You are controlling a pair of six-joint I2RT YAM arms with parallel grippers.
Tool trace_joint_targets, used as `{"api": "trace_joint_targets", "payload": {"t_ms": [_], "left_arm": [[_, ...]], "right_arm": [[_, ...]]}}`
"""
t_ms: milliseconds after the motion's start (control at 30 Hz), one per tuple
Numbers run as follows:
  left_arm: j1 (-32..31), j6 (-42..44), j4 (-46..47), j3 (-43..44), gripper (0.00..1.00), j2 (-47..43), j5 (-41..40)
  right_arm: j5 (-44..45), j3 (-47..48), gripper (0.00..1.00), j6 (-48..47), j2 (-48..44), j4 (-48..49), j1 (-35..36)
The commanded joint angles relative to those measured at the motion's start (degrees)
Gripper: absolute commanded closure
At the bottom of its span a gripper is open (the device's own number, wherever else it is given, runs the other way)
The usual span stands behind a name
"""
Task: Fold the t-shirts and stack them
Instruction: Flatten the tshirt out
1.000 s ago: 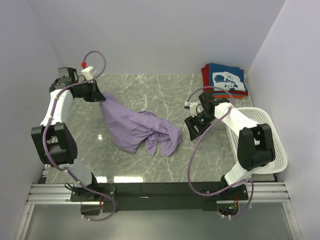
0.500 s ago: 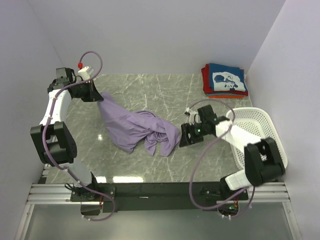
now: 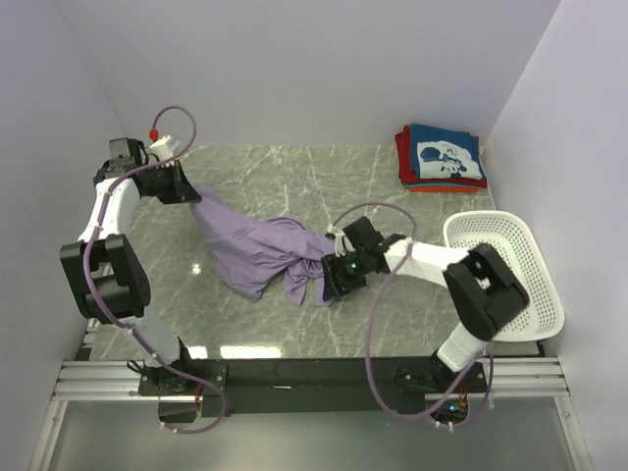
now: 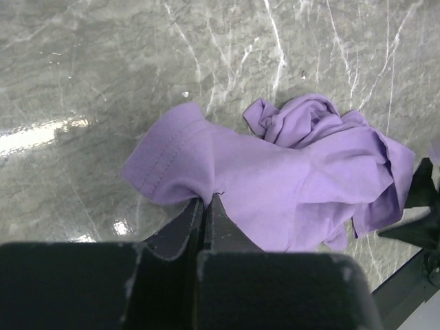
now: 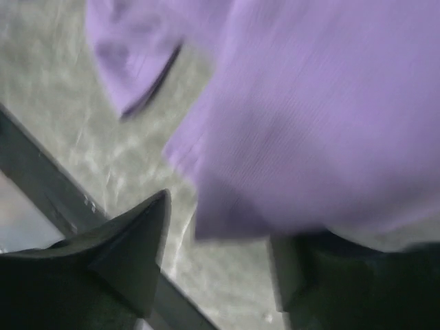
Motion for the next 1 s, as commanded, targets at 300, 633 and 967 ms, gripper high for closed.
{"api": "trace_joint_targets", "payload": {"t_ms": [300, 633, 967], "left_arm": [[6.2, 3.4, -1.4, 0.3, 0.99, -1.7, 0.8], [7.4, 1.6, 0.2, -0.9, 0.99, 0.7, 3.7], [7.3, 2.1, 0.5, -1.5, 0.99, 0.1, 3.9]], "right_arm": [[10.4, 16.5, 1.00, -16.5, 6.2, -16.4, -7.2], [5.9, 32.7, 0.50, -25.1, 15.7, -27.1, -13.4], [-3.2, 18.8, 0.44, -11.2, 9.8, -12.5, -21.9]]}}
